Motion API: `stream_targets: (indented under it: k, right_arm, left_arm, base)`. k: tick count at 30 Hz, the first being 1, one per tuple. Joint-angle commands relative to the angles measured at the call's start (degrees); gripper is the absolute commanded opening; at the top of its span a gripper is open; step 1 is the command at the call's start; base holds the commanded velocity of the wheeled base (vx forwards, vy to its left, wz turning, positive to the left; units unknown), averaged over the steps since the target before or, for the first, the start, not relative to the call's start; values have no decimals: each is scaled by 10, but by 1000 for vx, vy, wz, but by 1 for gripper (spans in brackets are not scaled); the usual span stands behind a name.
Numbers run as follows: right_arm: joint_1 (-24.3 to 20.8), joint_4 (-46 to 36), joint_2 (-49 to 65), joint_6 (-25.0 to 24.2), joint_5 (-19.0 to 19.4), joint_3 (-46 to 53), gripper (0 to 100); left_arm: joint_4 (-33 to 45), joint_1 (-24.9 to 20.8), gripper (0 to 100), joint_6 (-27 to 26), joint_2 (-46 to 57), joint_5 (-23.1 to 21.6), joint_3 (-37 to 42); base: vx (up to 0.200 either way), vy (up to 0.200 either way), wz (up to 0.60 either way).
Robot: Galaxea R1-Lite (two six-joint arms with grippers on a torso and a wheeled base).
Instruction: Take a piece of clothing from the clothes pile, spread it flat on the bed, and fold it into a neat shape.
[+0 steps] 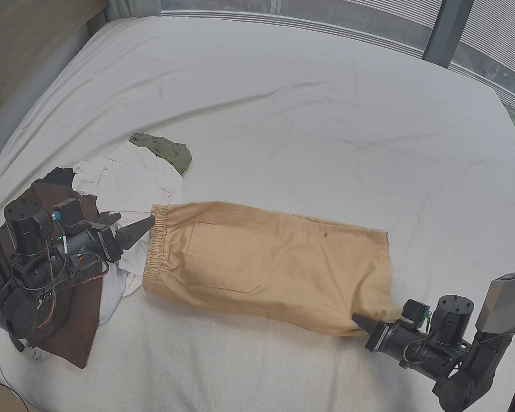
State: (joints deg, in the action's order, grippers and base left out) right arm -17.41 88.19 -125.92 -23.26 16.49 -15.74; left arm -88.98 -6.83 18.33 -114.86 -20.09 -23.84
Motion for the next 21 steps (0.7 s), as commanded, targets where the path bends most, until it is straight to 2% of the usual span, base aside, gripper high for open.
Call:
stream_targets:
  k: [1, 10, 21]
  right_arm:
    - [2, 0, 21, 20, -1, 53, 0]
    - [7, 0, 43, 41, -10, 128, 0]
    - [57, -5, 58, 59, -19, 157, 0]
  left_arm:
    - [-1, 0, 100, 0, 2, 0, 0]
    - [0, 0, 100, 0, 0, 0, 0]
    - [0, -2, 100, 0, 1, 0, 2]
  base:
    - [0, 0, 0]
    - [0, 0, 0]
    - [0, 0, 0]
